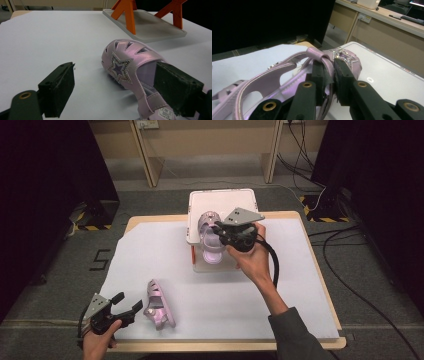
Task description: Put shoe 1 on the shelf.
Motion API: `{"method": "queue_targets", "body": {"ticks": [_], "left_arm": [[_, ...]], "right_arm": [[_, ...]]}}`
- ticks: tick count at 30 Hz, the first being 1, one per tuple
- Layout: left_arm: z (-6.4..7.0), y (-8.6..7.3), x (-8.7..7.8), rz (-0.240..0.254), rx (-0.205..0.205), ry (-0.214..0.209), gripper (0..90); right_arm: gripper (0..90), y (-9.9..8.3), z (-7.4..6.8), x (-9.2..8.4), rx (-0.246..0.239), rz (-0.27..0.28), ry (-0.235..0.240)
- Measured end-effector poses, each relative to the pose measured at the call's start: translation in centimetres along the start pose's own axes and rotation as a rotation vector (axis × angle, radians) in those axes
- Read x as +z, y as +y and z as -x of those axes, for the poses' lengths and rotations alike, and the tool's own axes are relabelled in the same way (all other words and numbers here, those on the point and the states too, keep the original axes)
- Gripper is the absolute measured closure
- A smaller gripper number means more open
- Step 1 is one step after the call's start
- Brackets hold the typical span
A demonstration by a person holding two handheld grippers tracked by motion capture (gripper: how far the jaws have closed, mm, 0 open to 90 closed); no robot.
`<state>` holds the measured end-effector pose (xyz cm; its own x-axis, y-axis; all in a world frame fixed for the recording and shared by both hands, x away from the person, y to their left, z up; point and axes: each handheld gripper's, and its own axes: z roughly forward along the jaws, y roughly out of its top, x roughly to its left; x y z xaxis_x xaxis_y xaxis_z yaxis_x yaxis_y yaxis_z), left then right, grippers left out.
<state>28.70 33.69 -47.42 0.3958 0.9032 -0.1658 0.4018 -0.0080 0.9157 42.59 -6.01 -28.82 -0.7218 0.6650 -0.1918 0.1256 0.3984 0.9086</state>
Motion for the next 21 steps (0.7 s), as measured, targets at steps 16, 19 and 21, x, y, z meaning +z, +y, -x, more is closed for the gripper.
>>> {"method": "queue_targets", "body": {"ticks": [16,19,21], "left_arm": [[0.0,0.0,0.0,0.0,-0.004,-0.003,16.5],[0.0,0.0,0.0,-0.001,-0.002,-0.004,16.5],[0.0,0.0,0.0,-0.003,-0.002,-0.006,16.5]], "right_arm": [[80.3,0.2,2.4,3.9,0.022,-0.026,-0.064],[80.3,0.2,2.7,4.3,0.024,-0.03,-0.069],[80.2,0.4,3.3,4.9,0.035,-0.032,-0.076]]}}
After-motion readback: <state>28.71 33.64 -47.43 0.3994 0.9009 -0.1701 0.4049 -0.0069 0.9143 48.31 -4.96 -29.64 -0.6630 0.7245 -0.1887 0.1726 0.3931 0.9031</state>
